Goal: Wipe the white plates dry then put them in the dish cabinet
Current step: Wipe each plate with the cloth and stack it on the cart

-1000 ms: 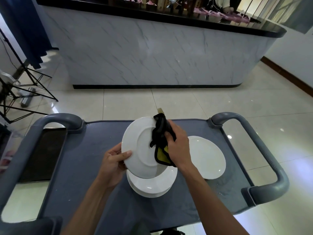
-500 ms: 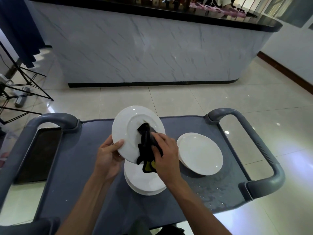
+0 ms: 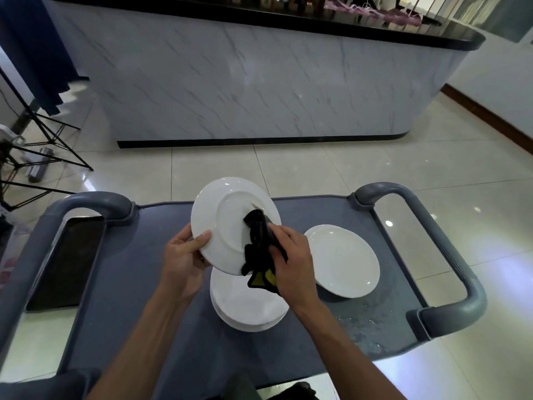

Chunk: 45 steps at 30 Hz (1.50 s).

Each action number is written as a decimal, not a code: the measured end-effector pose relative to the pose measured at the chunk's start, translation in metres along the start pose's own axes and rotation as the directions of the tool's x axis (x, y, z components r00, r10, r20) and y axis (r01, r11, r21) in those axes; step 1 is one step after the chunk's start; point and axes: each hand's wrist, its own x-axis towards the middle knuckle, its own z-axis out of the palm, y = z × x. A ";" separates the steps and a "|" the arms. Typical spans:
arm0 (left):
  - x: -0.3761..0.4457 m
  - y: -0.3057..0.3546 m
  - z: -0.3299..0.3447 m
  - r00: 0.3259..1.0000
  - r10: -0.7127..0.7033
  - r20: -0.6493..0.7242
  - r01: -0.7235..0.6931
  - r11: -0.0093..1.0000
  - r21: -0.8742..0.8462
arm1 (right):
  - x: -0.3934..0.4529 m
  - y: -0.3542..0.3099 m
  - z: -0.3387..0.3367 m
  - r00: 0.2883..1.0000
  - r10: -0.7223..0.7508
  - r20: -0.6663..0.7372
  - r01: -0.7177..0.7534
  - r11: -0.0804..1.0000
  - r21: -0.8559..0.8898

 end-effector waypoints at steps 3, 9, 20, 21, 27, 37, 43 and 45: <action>0.002 -0.001 0.008 1.000 0.013 0.020 -0.013 1.000 0.018 | 0.008 0.010 -0.012 0.999 0.032 0.005 -0.032 0.999 0.001; 0.008 -0.008 0.038 0.997 0.052 0.055 -0.060 0.988 0.142 | 0.016 0.038 -0.047 0.994 0.088 -0.057 -0.089 0.996 0.000; 0.008 -0.066 0.139 0.902 0.274 0.334 -0.431 0.514 0.741 | 0.016 0.113 -0.144 0.977 0.140 -0.163 -0.145 0.989 -0.019; 0.008 -0.073 0.146 0.895 0.276 0.351 -0.443 0.458 0.771 | 0.015 0.118 -0.152 0.974 0.152 -0.171 -0.155 0.988 -0.005; -0.001 -0.109 0.187 0.811 0.258 0.526 -0.581 0.244 0.776 | 0.009 0.151 -0.193 0.969 0.152 -0.193 -0.157 0.988 -0.011; -0.007 -0.171 0.220 0.715 0.330 0.616 -0.609 -0.140 0.781 | -0.004 0.187 -0.227 0.964 0.181 -0.192 -0.174 0.983 0.053; -0.011 -0.197 0.223 0.666 0.292 0.686 -0.617 -0.301 0.727 | -0.012 0.206 -0.240 0.975 0.167 -0.146 -0.160 0.985 0.059; -0.014 -0.205 0.222 0.702 0.215 0.679 -0.594 -0.348 0.725 | -0.014 0.211 -0.242 0.977 0.161 -0.141 -0.153 0.986 0.064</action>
